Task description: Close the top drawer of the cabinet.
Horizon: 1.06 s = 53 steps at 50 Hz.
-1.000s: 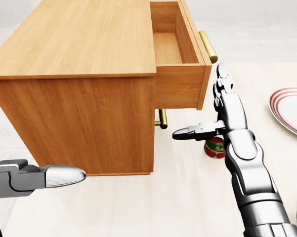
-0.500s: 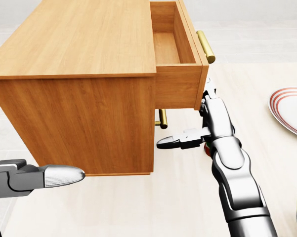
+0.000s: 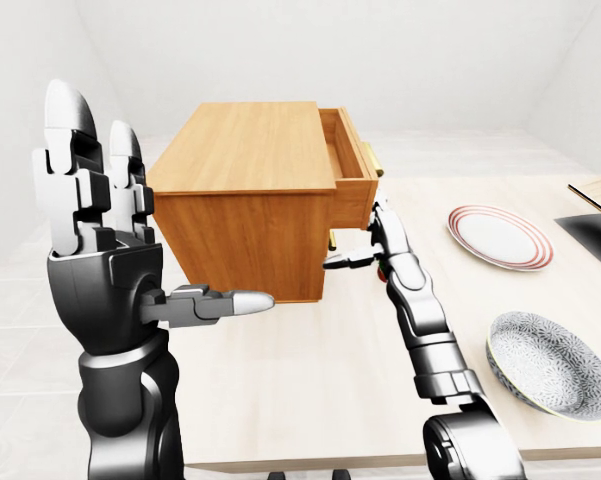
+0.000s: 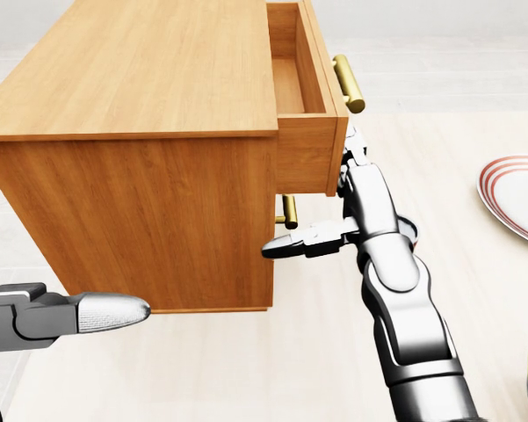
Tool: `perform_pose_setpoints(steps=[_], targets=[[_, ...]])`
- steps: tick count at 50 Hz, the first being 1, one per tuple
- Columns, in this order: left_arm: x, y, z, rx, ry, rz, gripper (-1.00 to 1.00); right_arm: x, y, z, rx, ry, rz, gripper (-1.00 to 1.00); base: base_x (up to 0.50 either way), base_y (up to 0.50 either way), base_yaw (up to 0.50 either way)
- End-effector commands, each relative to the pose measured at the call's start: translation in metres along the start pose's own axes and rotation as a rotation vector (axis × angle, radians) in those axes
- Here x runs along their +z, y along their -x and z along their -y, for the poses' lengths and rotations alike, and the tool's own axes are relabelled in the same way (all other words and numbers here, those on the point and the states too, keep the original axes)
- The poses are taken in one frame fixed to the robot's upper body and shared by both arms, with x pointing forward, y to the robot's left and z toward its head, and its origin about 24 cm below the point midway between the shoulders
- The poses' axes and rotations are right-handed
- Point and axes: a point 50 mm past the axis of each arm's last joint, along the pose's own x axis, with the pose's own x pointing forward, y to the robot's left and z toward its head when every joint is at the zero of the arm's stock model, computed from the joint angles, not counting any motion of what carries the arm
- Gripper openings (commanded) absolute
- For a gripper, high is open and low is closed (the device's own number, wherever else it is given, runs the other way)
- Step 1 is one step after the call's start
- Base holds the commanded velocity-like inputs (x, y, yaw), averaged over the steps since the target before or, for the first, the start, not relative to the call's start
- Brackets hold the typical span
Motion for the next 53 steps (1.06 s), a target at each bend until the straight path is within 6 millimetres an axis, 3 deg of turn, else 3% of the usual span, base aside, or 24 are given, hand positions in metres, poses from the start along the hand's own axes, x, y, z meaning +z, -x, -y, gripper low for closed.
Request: perform_pose_setpoints(steps=[1,5,15,53], targets=[[-0.001,0.000,0.000,-0.001,0.003,-0.004,1.00,0.025,-0.018,-0.048,0.193,-0.009,0.055,1.00,0.00,0.00,0.00],[0.000,0.000,0.001,-0.001,0.004,-0.001,1.00,0.033,-0.019,-0.052,0.209,-0.015,0.078,1.00,0.00,0.00,0.00],[-0.002,0.000,0.000,-0.001,0.003,-0.007,1.00,0.022,-0.021,-0.072,0.276,-0.040,0.029,1.00,0.00,0.00,0.00],[-0.001,0.000,0.000,0.002,0.003,-0.003,1.00,0.022,-0.033,-0.096,0.375,-0.082,0.045,1.00,0.00,0.00,0.01]])
